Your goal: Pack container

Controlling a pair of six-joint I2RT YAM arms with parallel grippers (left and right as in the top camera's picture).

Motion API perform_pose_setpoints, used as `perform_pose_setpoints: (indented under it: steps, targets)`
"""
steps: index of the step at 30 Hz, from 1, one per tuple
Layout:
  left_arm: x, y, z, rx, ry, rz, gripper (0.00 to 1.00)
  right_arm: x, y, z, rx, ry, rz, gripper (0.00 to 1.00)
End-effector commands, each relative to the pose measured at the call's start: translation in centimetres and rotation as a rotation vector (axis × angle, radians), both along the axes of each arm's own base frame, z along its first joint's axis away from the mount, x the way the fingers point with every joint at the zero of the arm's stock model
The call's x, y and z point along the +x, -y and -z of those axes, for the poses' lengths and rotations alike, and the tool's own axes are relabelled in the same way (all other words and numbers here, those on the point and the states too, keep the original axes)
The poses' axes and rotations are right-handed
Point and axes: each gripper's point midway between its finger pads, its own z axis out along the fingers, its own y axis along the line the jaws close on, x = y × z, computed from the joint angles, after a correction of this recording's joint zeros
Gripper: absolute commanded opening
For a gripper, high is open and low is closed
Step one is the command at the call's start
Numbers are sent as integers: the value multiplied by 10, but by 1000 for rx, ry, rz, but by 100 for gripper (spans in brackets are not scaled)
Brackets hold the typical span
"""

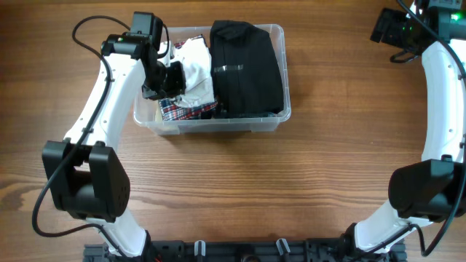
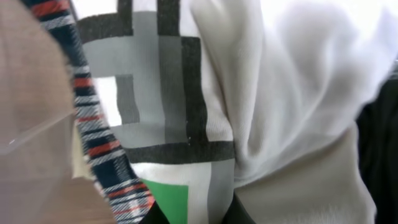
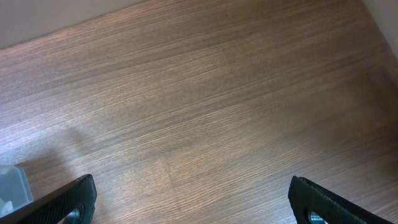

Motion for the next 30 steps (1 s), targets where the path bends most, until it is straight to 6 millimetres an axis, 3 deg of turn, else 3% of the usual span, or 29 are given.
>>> perform_pose_setpoints:
  steps: [1,3,4,5,8,10,13,17,24,29,30]
  targets:
    - [-7,-10,5,74,-20,15,5,1,2,3,-16,-9,5,100]
    - [-8,-10,5,78,-22,15,9,1,2,3,-16,-9,5,100]
    - [-8,-12,6,87,-23,14,22,1,2,3,-16,-9,5,100]
    - [-9,-14,6,97,-25,12,44,1,2,3,-15,-9,5,100]
    - [-10,-21,7,136,-31,4,75,1,2,3,-16,-9,5,100]
    - [-9,-27,7,167,-29,-7,87,1,2,3,-15,-9,5,100]
    - [-5,-40,6,219,-15,-74,91,1,2,3,-16,-9,5,100]
    - [4,-43,-8,223,41,-114,91,1,2,3,-16,-9,5,100]
    - [22,-39,-55,187,221,-164,87,1,2,3,-15,-9,5,100]
    - [31,-22,-66,103,274,-159,86,1,2,3,-16,-9,5,100]
    - [33,-15,-65,83,279,-147,82,1,2,3,-16,-9,5,100]
